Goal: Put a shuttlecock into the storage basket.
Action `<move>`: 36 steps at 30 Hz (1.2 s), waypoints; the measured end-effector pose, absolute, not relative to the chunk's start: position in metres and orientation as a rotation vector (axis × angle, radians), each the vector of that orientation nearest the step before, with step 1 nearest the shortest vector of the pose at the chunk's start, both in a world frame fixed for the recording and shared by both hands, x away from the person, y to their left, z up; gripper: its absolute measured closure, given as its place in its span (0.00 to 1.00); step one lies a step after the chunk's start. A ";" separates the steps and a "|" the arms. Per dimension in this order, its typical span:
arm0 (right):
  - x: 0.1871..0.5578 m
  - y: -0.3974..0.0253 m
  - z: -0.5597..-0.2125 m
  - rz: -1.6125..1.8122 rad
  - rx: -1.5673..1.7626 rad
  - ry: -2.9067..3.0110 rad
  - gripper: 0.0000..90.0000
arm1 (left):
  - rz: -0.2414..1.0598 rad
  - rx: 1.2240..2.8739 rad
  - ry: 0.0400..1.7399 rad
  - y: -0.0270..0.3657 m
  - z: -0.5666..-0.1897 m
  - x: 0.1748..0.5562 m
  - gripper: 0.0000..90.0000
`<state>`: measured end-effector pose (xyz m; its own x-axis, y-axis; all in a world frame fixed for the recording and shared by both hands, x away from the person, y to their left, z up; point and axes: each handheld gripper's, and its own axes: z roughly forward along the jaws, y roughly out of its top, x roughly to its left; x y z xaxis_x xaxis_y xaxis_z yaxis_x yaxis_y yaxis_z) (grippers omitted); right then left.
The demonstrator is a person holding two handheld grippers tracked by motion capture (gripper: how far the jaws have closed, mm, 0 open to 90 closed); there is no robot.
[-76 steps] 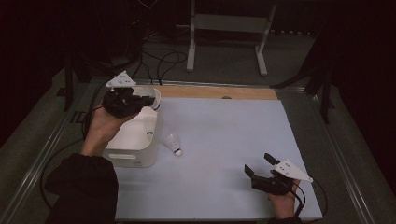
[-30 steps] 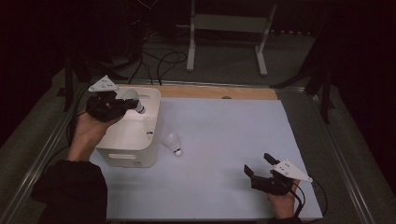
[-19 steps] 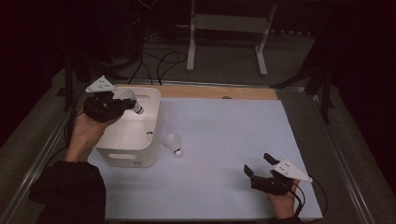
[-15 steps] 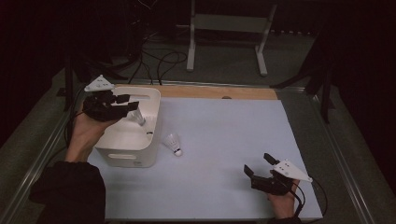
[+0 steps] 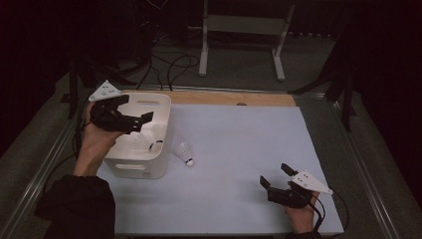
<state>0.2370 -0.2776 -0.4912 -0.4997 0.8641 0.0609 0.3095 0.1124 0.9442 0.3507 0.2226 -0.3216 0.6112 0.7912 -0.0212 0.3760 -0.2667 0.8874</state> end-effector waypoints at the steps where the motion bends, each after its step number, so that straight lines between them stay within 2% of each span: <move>1: 0.237 -0.278 -0.491 1.391 1.138 1.876 0.09 | 0.541 1.876 0.925 0.222 -0.322 0.350 0.01; 36: 0.238 -0.276 -0.492 1.384 1.130 1.883 0.09 | 0.532 1.784 0.933 0.222 -0.367 0.317 0.01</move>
